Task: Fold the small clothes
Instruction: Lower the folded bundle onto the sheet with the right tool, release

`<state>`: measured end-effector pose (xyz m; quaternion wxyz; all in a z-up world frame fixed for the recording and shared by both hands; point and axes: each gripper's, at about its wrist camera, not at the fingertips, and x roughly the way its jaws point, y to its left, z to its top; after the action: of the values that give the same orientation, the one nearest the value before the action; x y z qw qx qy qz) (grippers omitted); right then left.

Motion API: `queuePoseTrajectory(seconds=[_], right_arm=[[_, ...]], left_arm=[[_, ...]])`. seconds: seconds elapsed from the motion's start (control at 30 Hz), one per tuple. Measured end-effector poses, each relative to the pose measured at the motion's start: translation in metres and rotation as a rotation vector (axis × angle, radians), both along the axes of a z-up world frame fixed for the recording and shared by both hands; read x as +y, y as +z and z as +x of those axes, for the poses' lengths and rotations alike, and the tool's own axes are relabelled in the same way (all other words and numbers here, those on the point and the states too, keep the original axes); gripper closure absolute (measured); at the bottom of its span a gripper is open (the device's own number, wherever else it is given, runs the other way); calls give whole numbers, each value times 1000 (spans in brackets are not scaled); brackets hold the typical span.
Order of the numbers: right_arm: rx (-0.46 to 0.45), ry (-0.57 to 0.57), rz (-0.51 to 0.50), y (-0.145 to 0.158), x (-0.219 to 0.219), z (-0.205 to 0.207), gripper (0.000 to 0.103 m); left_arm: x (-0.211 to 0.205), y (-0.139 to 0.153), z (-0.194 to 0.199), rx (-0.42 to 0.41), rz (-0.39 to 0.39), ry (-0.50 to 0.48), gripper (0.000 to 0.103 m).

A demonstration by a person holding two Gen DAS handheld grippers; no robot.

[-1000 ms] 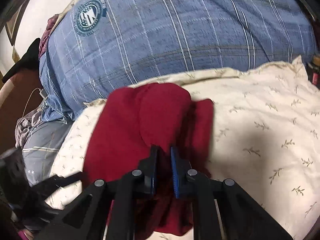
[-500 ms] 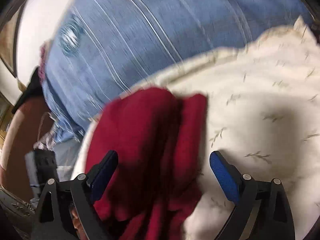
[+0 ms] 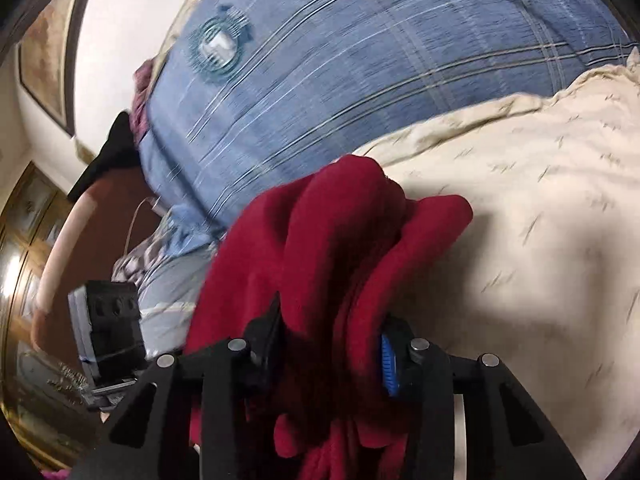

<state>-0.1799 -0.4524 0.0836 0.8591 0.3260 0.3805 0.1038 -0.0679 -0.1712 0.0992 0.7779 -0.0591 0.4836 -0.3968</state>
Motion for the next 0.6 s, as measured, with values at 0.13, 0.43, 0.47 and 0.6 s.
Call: queuePoseTrajectory(seconds=[0.13,0.43,0.47,0.6], right_arm=[[126,20,-198,-19,32,-1,54],[-38,93,-465,32,103,-45,54],[-43,134,-519,29,117,-45,59],[46,100,-691,-8,130,-42,60]], left_arm=[[16,-24,-22,24,100,32,41],[24,-20,-69,-231,223,151,33],[25,-18,-74,-262,240,162,33],[23,-15,-102,-344,279,206,31]])
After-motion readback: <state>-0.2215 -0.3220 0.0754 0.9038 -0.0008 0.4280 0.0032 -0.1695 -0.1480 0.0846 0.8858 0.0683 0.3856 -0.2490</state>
